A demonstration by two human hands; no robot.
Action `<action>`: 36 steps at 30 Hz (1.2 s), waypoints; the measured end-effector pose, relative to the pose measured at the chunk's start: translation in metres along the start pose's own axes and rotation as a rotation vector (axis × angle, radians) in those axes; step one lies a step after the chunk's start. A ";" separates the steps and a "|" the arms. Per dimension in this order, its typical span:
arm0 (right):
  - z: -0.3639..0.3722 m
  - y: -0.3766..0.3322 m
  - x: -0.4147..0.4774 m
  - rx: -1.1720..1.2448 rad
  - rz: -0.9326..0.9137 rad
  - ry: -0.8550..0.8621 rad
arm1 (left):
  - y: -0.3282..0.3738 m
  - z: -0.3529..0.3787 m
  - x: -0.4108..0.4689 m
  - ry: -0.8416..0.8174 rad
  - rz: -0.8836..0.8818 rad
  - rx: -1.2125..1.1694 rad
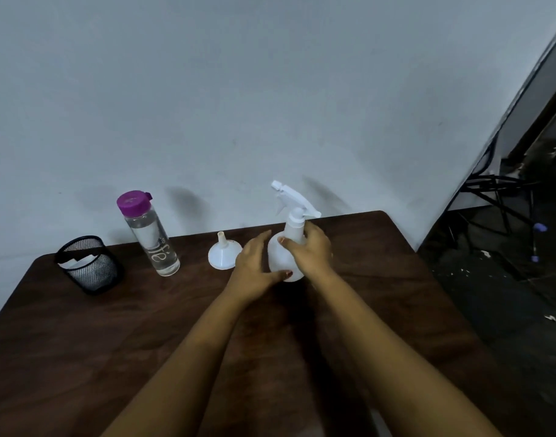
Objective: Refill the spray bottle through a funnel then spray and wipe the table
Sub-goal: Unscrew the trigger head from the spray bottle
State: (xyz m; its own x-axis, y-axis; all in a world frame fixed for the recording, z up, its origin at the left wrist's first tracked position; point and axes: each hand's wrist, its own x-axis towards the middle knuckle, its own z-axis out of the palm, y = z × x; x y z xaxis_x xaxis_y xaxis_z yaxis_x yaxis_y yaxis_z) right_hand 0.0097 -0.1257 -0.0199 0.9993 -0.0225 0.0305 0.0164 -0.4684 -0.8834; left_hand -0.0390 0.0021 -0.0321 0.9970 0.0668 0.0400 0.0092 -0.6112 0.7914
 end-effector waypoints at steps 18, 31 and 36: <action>0.042 0.028 -0.170 0.196 -0.390 -0.042 | -0.063 0.038 -0.168 0.347 0.215 -0.092; 0.046 0.028 -0.241 0.464 -0.438 0.087 | -0.055 0.042 -0.246 0.342 0.191 -0.091; 0.045 0.016 -0.236 0.426 -0.417 0.227 | -0.054 0.038 -0.241 0.266 0.209 -0.048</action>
State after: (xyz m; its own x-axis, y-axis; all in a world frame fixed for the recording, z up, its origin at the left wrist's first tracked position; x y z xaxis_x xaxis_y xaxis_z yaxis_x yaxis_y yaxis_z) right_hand -0.2248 -0.0881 -0.0623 0.8746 -0.1226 0.4691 0.4614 -0.0868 -0.8830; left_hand -0.2765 -0.0108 -0.1076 0.9216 0.1514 0.3575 -0.2035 -0.5959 0.7769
